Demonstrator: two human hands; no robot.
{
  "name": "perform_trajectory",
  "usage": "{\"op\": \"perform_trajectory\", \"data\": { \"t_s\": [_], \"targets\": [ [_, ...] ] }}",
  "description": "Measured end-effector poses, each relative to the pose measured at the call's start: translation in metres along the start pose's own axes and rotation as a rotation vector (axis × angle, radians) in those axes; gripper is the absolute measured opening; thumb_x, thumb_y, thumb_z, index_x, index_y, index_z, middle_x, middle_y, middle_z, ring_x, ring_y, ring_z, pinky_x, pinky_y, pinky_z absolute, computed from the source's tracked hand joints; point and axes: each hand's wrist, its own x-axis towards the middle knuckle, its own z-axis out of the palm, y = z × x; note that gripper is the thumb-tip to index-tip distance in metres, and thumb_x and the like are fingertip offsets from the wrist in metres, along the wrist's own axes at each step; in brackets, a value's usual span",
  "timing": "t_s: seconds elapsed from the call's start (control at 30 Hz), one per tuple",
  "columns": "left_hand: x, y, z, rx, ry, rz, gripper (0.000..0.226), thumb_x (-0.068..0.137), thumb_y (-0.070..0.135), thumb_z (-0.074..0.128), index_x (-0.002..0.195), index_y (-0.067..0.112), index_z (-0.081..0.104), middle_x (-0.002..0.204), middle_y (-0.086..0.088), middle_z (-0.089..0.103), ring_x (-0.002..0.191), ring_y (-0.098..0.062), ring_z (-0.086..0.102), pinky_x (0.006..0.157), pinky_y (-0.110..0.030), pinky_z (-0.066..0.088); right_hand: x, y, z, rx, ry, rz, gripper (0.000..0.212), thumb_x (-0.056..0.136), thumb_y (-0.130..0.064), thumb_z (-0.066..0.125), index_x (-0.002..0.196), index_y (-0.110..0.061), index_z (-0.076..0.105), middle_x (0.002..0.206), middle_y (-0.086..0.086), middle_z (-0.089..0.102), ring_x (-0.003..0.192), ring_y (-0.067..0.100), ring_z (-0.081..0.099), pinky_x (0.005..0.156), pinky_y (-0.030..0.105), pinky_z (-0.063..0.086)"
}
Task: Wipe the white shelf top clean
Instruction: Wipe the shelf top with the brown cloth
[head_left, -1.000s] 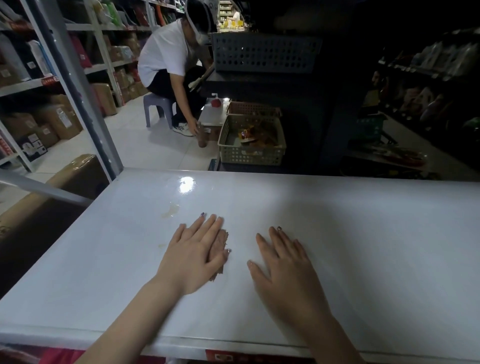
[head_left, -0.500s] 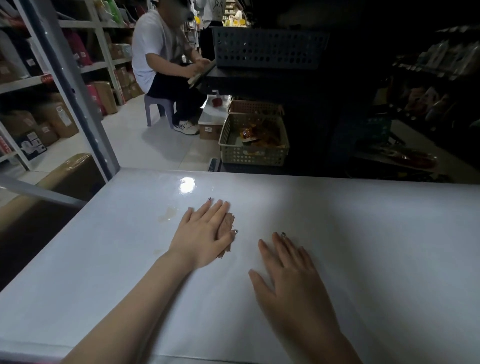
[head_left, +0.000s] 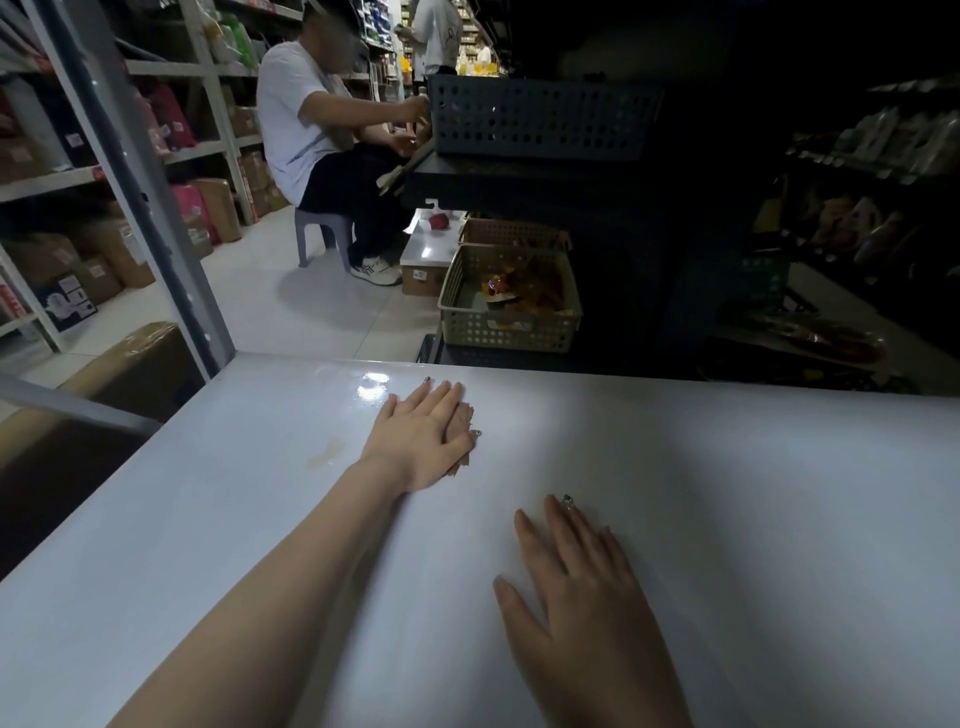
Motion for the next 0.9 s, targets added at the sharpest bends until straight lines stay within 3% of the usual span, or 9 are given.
{"op": "perform_trajectory", "data": {
  "t_s": [0.2, 0.33, 0.43, 0.6, 0.67, 0.77, 0.83, 0.9],
  "targets": [
    [0.023, -0.001, -0.001, 0.028, 0.009, -0.033, 0.063, 0.095, 0.049, 0.029, 0.148, 0.023, 0.007, 0.157, 0.006, 0.007, 0.143, -0.014, -0.001, 0.115, -0.04, 0.002, 0.003, 0.003, 0.008, 0.021, 0.101, -0.051, 0.055, 0.075, -0.052, 0.042, 0.113, -0.022, 0.069, 0.122, 0.009, 0.063, 0.117, 0.018, 0.045, 0.096, 0.035, 0.028],
    [0.034, 0.0, -0.002, 0.029, 0.017, -0.048, 0.062, 0.095, 0.049, 0.028, 0.148, 0.023, 0.009, 0.156, 0.006, 0.009, 0.143, -0.015, 0.002, 0.115, -0.041, 0.004, 0.006, 0.005, 0.013, 0.032, 0.179, -0.069, 0.059, 0.091, -0.052, 0.023, 0.111, -0.022, 0.07, 0.121, 0.009, 0.064, 0.116, 0.018, 0.044, 0.098, 0.035, 0.027],
    [0.04, -0.001, -0.003, 0.032, 0.029, -0.05, 0.061, 0.095, 0.048, 0.029, 0.148, 0.023, 0.011, 0.156, 0.005, 0.012, 0.143, -0.015, 0.005, 0.115, -0.04, 0.005, 0.008, 0.006, 0.015, 0.024, 0.229, -0.093, 0.053, 0.077, -0.051, 0.041, 0.108, -0.02, 0.071, 0.118, 0.01, 0.065, 0.114, 0.018, 0.045, 0.095, 0.036, 0.029],
    [0.05, -0.005, -0.002, 0.02, 0.045, -0.055, 0.062, 0.095, 0.049, 0.029, 0.148, 0.023, 0.013, 0.156, 0.006, 0.014, 0.143, -0.015, 0.006, 0.115, -0.041, 0.005, 0.01, 0.007, 0.021, 0.005, 0.267, -0.112, 0.052, 0.078, -0.05, 0.04, 0.105, -0.019, 0.073, 0.115, 0.011, 0.067, 0.111, 0.019, 0.047, 0.09, 0.036, 0.032],
    [0.055, -0.005, -0.001, 0.015, 0.055, -0.064, 0.062, 0.094, 0.049, 0.029, 0.148, 0.022, 0.014, 0.155, 0.006, 0.016, 0.143, -0.016, 0.007, 0.115, -0.041, 0.006, 0.01, 0.007, 0.02, 0.026, 0.262, -0.108, 0.058, 0.089, -0.051, 0.027, 0.106, -0.019, 0.072, 0.116, 0.012, 0.066, 0.112, 0.019, 0.046, 0.091, 0.036, 0.032],
    [0.058, -0.005, -0.002, 0.014, 0.065, -0.075, 0.062, 0.094, 0.05, 0.03, 0.147, 0.022, 0.016, 0.155, 0.005, 0.018, 0.143, -0.016, 0.009, 0.115, -0.042, 0.007, 0.009, 0.006, 0.016, 0.041, 0.226, -0.085, 0.073, 0.091, -0.055, 0.01, 0.108, -0.018, 0.071, 0.118, 0.012, 0.065, 0.114, 0.02, 0.045, 0.093, 0.037, 0.03],
    [0.059, -0.006, -0.002, 0.013, 0.064, -0.074, 0.062, 0.094, 0.05, 0.03, 0.147, 0.021, 0.017, 0.155, 0.004, 0.019, 0.143, -0.017, 0.01, 0.115, -0.042, 0.007, 0.008, 0.005, 0.014, 0.039, 0.2, -0.085, 0.067, 0.092, -0.053, 0.015, 0.11, -0.019, 0.07, 0.12, 0.011, 0.064, 0.115, 0.019, 0.044, 0.099, 0.035, 0.026],
    [0.058, -0.005, -0.002, 0.016, 0.061, -0.068, 0.062, 0.094, 0.05, 0.03, 0.147, 0.021, 0.017, 0.155, 0.003, 0.019, 0.143, -0.017, 0.011, 0.114, -0.042, 0.007, 0.007, 0.005, 0.012, 0.021, 0.196, -0.088, 0.054, 0.085, -0.05, 0.034, 0.112, -0.019, 0.069, 0.121, 0.011, 0.063, 0.117, 0.019, 0.043, 0.102, 0.033, 0.022]
  ]
}}
